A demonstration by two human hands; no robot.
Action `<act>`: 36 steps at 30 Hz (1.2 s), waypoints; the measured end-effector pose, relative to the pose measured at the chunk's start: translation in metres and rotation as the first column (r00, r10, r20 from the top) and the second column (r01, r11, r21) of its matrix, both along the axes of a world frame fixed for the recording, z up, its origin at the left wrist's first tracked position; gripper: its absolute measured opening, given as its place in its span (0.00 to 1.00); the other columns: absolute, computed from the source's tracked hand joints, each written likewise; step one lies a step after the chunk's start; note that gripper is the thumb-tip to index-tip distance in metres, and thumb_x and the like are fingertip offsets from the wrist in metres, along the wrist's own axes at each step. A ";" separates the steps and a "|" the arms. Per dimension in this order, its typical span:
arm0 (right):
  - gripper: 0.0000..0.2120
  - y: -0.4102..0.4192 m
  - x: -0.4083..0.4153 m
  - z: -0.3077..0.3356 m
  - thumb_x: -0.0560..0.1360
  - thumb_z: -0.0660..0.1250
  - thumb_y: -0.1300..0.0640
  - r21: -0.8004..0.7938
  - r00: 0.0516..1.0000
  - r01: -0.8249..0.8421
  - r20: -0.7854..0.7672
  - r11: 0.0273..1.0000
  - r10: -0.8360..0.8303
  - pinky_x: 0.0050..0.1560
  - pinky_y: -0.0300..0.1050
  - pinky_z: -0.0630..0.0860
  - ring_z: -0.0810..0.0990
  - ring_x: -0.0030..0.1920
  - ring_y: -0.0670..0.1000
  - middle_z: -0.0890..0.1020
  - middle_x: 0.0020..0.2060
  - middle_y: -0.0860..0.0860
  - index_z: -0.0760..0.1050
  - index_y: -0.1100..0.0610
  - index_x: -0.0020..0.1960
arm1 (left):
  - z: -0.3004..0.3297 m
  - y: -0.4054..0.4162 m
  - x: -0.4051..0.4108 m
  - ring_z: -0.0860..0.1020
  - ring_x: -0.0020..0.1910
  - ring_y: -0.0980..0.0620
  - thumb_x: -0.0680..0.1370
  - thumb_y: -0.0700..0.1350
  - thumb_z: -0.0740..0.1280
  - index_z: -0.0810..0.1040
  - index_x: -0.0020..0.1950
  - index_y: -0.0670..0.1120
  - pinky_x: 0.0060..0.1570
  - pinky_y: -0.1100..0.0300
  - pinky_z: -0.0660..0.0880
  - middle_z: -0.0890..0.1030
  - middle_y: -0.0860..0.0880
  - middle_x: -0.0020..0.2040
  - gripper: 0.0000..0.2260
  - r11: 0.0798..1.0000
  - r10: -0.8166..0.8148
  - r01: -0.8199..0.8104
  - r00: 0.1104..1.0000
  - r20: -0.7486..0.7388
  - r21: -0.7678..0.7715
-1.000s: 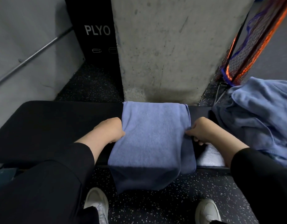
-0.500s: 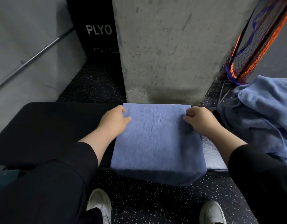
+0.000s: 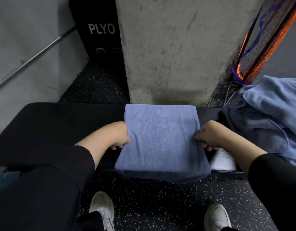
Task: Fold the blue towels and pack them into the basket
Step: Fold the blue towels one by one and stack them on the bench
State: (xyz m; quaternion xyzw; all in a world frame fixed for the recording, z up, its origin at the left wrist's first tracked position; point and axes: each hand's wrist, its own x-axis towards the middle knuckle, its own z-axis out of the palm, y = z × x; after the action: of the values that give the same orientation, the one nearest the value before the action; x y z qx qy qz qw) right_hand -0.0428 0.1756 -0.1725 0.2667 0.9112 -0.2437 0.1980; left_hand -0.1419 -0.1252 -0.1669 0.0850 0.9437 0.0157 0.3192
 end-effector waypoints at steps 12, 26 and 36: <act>0.16 0.003 -0.009 -0.004 0.74 0.73 0.51 0.101 0.926 -0.052 -0.367 0.994 0.085 0.46 0.45 0.70 0.80 0.49 0.55 0.83 0.48 0.50 0.77 0.55 0.59 | 0.004 -0.007 -0.004 0.80 0.28 0.52 0.74 0.59 0.73 0.77 0.45 0.46 0.35 0.58 0.73 0.83 0.51 0.37 0.16 0.997 0.069 -0.066 0.995 -0.074 0.046; 0.14 0.011 -0.005 -0.011 0.76 0.69 0.54 0.201 0.927 0.059 -0.375 0.978 0.021 0.43 0.47 0.76 0.82 0.39 0.55 0.82 0.26 0.47 0.78 0.55 0.32 | -0.018 -0.005 -0.011 0.79 0.36 0.47 0.78 0.56 0.66 0.77 0.40 0.46 0.37 0.55 0.75 0.81 0.49 0.38 0.14 0.955 0.206 -0.130 0.937 -0.283 0.266; 0.11 0.006 -0.001 -0.015 0.75 0.71 0.53 0.227 0.885 -0.118 -0.418 0.967 0.206 0.49 0.51 0.75 0.79 0.50 0.59 0.80 0.46 0.52 0.76 0.55 0.54 | -0.014 -0.009 0.001 0.78 0.37 0.51 0.77 0.54 0.71 0.74 0.47 0.46 0.37 0.54 0.73 0.82 0.48 0.45 0.13 0.975 0.053 -0.008 0.978 -0.200 0.220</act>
State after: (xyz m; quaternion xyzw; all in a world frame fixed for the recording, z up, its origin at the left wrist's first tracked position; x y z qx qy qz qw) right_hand -0.0440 0.1811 -0.1877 0.1457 0.9708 -0.1893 -0.0193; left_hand -0.1409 -0.1344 -0.1811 0.1062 0.9653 0.1152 0.2089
